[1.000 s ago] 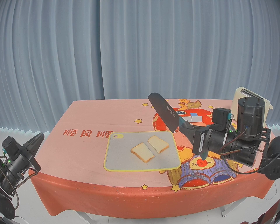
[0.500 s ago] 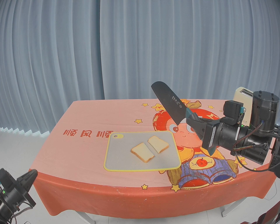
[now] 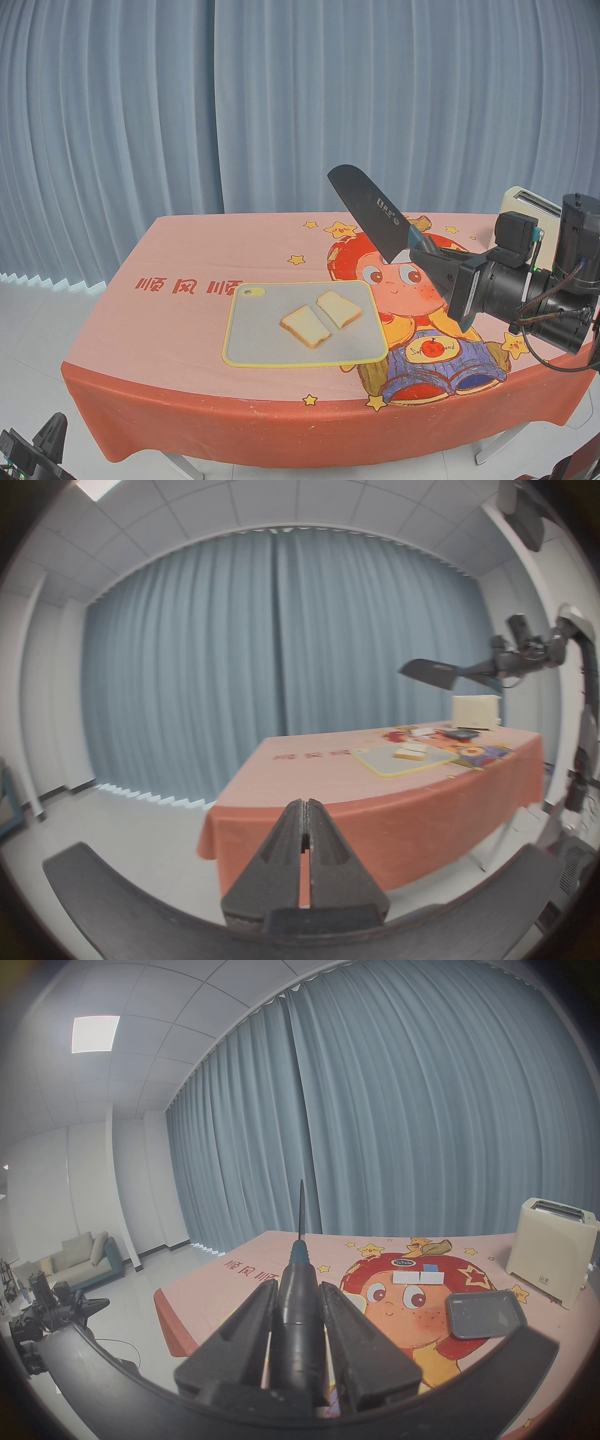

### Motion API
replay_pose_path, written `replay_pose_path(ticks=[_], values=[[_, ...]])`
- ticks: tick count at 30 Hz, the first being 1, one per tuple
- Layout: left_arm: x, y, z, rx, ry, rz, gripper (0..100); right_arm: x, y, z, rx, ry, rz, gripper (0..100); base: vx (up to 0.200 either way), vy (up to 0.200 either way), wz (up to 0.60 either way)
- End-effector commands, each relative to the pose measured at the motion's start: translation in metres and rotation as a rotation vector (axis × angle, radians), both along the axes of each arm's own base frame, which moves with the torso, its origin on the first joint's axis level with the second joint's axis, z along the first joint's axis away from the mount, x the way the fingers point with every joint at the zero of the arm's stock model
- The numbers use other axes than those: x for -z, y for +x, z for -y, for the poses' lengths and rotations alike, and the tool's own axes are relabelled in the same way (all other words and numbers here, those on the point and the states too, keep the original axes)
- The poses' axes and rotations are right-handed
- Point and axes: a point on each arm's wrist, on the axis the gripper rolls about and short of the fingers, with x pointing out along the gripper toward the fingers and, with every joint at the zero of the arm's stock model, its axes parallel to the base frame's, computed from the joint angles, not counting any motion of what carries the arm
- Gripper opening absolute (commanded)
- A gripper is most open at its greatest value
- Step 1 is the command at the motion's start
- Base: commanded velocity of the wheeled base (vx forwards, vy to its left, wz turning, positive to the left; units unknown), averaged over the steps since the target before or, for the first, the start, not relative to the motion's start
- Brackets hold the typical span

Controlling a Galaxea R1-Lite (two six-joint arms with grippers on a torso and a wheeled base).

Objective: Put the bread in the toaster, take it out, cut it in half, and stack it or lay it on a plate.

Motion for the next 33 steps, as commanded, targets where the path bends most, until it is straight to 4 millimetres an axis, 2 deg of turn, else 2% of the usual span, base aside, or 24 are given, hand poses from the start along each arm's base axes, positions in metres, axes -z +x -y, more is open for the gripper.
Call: replay_pose_path(ticks=[1, 7, 10, 14, 16, 19, 20, 23, 25, 29, 33], values=[[0.004, -0.008, -0.002, -0.193, -0.073, 0.0, 0, -0.003, -0.005, 0.003, -0.007, 0.001, 0.021, 0, 0.0, 0.0, 0.0], [0.003, -0.005, -0.003, -0.239, -0.098, -0.048, 0, -0.008, -0.005, 0.006, 0.001, 0.012, 0.032, 0, 0.0, 0.0, 0.0], [0.003, -0.004, -0.004, -0.371, -0.091, -0.053, 0, -0.004, -0.005, 0.006, 0.002, 0.0, 0.019, 0, 0.0, 0.0, 0.0], [0.003, -0.003, -0.002, -0.435, -0.084, -0.049, 0, -0.002, -0.005, 0.003, -0.006, -0.005, 0.013, 0, 0.0, 0.0, 0.0], [0.003, -0.002, -0.001, -0.348, -0.086, -0.052, 0, -0.001, -0.006, 0.003, -0.006, -0.006, 0.013, 0, 0.0, 0.0, 0.0], [0.002, 0.0, -0.002, -0.074, -0.126, -0.101, 0, -0.001, -0.006, 0.003, -0.006, -0.009, 0.012, 0, 0.0, 0.0, 0.0], [0.002, 0.0, -0.002, -0.064, -0.129, -0.106, 0, -0.001, -0.006, 0.003, -0.006, -0.008, 0.013, 0, 0.0, 0.0, 0.0], [0.001, -0.001, -0.004, 0.108, -0.188, -0.12, 0, -0.001, -0.006, 0.003, -0.009, -0.008, 0.011, 0, 0.0, 0.0, 0.0], [0.003, -0.009, -0.005, 0.147, -0.173, -0.028, 0, 0.001, -0.006, 0.004, -0.009, -0.013, 0.009, 0, 0.0, 0.0, 0.0], [0.006, -0.014, -0.006, 0.091, -0.12, 0.064, 0, 0.002, -0.006, 0.003, -0.013, -0.016, 0.009, 0, 0.0, 0.0, 0.0], [0.008, -0.011, -0.011, -0.134, -0.102, 0.098, 0, 0.005, -0.004, 0.001, -0.011, -0.024, -0.002, 0, 0.0, 0.0, 0.0]])
